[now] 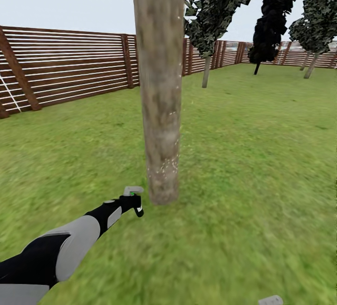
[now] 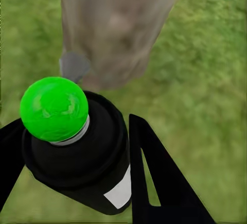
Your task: In the garden, pick up the pesticide atomizer on the floor and spray pesticide onto both trees until each tree trunk is fully covered.
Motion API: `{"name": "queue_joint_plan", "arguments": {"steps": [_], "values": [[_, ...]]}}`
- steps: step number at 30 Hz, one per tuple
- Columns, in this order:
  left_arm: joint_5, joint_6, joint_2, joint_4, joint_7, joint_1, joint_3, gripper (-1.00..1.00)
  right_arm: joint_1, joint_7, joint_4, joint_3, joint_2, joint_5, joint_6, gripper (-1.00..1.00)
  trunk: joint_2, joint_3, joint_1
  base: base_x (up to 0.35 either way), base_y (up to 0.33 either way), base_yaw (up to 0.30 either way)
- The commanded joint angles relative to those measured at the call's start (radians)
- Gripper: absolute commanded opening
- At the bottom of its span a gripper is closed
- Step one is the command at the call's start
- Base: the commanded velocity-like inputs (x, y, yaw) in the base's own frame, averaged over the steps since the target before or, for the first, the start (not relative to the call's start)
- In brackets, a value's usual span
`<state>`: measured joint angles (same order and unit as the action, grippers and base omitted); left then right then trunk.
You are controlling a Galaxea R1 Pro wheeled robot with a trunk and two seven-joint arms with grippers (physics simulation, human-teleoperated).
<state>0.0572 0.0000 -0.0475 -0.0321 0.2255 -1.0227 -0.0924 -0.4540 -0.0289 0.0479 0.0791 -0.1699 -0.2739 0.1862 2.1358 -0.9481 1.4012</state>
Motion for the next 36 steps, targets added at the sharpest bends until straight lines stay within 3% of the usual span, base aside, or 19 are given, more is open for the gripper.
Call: {"name": "queue_joint_plan", "arguments": {"steps": [1,12,16,18,20,21,22,23,27,31,33,36], "values": [[0.006,0.000,0.000,0.000,0.003,0.000,-0.009,-1.00,-0.002,-0.002,0.004,0.008,0.000,-0.007,0.007,1.00,0.000,-0.001,0.000,-0.249,0.139,-0.015],[0.006,0.001,-0.002,0.001,0.003,0.000,-0.009,-1.00,-0.002,-0.002,-0.008,0.007,0.002,-0.006,0.012,1.00,0.000,-0.001,0.000,-0.148,0.046,-0.100],[0.006,0.003,-0.021,-0.002,0.018,0.000,-0.008,-1.00,-0.003,-0.002,-0.173,0.008,0.027,-0.006,0.009,1.00,0.000,-0.001,0.000,-0.002,0.000,-0.009],[0.004,0.025,-0.024,-0.019,0.021,0.000,-0.002,-1.00,-0.003,-0.001,-0.196,0.008,0.034,-0.007,0.009,1.00,0.000,-0.001,0.000,0.000,0.000,-0.001],[0.003,0.141,-0.022,-0.103,0.022,0.000,0.000,-1.00,-0.003,-0.001,-0.202,0.008,0.036,-0.009,0.010,1.00,0.000,-0.001,0.000,0.000,0.000,0.000],[0.002,0.359,-0.019,-0.279,0.023,0.000,-0.002,-1.00,-0.003,0.000,-0.204,0.007,0.038,-0.009,0.011,1.00,0.000,-0.001,0.000,0.000,0.000,0.000],[0.002,0.485,-0.018,-0.391,0.023,0.000,-0.002,-1.00,-0.002,0.000,-0.204,0.007,0.039,-0.010,0.011,1.00,0.000,-0.001,0.000,0.000,0.000,0.000],[0.002,0.541,-0.018,-0.450,0.023,0.000,-0.002,-1.00,-0.002,0.000,-0.204,0.008,0.039,-0.010,0.011,1.00,0.000,-0.001,0.000,0.000,0.000,0.000],[0.001,0.655,-0.017,-0.609,0.024,0.000,-0.002,-1.00,-0.003,0.000,-0.204,0.008,0.039,-0.011,0.010,1.00,0.000,-0.001,0.000,0.000,0.000,0.000],[0.000,0.829,-0.017,-0.762,0.023,0.000,-0.002,-1.00,-0.002,0.000,-0.204,0.008,0.040,-0.011,0.009,1.00,0.000,-0.001,0.000,0.000,0.000,0.000],[-0.001,0.859,-0.017,-0.832,0.025,0.000,-0.004,-1.00,-0.003,0.000,-0.204,0.008,0.040,-0.011,0.009,1.00,0.000,-0.001,0.000,-0.017,0.000,0.000],[-0.001,0.867,-0.017,-0.869,0.025,0.000,-0.004,-1.00,-0.003,0.000,-0.204,0.008,0.040,-0.011,0.009,1.00,0.000,-0.001,0.000,-0.234,0.000,0.000]]}}
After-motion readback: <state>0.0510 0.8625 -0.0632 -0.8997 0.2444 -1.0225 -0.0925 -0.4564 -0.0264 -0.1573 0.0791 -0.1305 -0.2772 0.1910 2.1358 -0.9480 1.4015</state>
